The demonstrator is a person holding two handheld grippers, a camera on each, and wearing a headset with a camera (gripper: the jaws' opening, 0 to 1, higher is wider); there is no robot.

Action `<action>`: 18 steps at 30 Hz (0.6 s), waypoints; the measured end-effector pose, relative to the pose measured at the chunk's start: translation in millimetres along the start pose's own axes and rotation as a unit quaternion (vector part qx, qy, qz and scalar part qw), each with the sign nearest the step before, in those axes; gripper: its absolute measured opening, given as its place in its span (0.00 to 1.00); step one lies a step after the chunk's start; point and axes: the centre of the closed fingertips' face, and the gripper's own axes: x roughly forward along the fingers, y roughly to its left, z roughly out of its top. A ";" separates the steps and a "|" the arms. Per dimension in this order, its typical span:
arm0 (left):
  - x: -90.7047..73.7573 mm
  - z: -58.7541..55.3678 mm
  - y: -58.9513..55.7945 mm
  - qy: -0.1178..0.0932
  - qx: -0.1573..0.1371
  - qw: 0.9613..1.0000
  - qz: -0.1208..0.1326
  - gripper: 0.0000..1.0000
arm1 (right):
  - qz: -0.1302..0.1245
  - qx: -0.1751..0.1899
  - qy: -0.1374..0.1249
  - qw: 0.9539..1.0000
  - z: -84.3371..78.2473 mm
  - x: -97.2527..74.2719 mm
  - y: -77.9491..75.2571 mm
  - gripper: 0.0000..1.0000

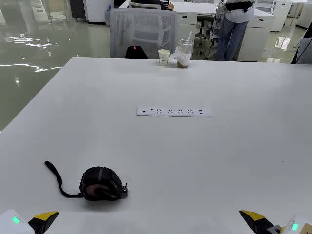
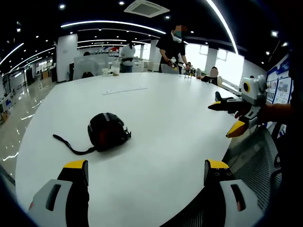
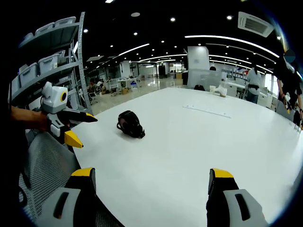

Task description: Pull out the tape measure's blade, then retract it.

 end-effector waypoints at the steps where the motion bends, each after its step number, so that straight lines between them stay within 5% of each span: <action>1: -0.4 -0.7 0.3 0.002 -0.001 1.000 0.001 0.99 | 0.000 -0.001 0.000 1.000 0.2 -0.1 0.2 0.99; 18: -5.0 -0.2 5.2 -0.002 0.003 1.000 0.003 0.99 | 0.000 -0.005 -0.001 1.000 -0.7 -1.7 0.7 0.99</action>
